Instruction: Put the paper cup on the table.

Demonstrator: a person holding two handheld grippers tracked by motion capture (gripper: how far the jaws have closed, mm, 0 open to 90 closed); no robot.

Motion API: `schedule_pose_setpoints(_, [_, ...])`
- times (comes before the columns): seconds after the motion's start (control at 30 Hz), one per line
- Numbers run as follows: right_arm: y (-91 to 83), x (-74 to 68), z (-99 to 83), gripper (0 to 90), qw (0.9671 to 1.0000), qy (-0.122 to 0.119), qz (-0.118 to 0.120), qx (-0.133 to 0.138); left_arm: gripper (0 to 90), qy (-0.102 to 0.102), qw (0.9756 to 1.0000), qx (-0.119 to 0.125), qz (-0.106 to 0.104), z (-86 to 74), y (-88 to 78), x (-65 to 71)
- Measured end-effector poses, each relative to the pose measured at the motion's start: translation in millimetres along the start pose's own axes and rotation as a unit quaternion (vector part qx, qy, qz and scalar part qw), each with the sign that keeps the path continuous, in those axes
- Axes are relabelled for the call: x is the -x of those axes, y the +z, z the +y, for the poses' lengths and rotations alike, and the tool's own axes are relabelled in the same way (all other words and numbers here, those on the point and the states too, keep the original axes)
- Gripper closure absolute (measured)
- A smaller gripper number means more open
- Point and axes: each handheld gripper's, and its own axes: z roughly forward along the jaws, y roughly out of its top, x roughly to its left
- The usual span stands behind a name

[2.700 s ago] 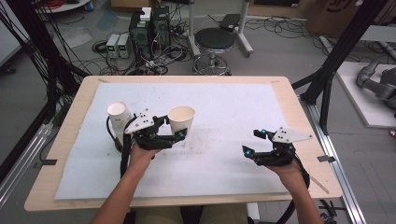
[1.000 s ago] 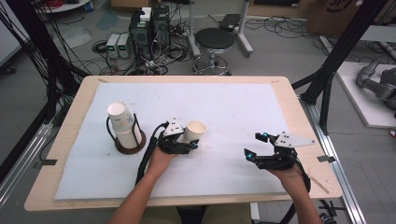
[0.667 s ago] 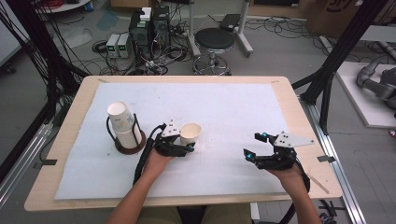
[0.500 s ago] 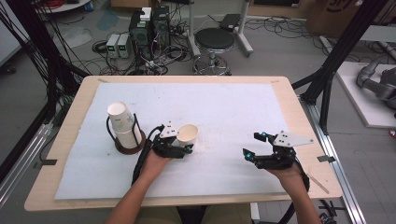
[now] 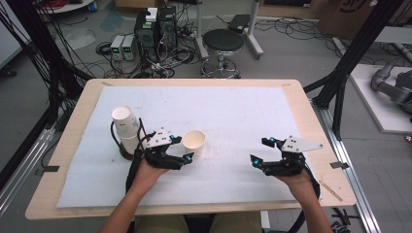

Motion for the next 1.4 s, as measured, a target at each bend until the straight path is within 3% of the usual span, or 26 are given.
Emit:
schedule_pose_setpoints(0.27, [-0.5,-0.8,1.4,22.1,1.0000,0.001,-0.002,0.004,21.6,0.018,0.9990,0.039,-0.012,8.1,-35.8,7.5])
schedule_pose_setpoints(0.5, [-2.6,0.1,0.3,22.1,0.9999,0.003,-0.009,0.007,16.9,0.024,0.9970,0.072,-0.011,2.0,-67.1,11.0])
schedule_pose_setpoints(0.77, [-6.2,2.3,-4.6,22.0,0.9998,0.006,-0.019,0.002,16.9,0.012,0.9947,0.101,0.013,-15.0,-96.0,3.8])
schedule_pose_setpoints(1.03, [-12.5,7.1,-9.3,22.0,0.9993,0.004,-0.036,0.010,17.1,0.000,0.9905,0.132,0.036,-25.0,-119.3,-6.8])
schedule_pose_setpoints(1.4, [-19.4,6.7,-11.9,21.9,0.9983,0.007,-0.057,0.012,17.8,-0.014,0.9872,0.146,0.061,-40.6,-137.3,-15.6])
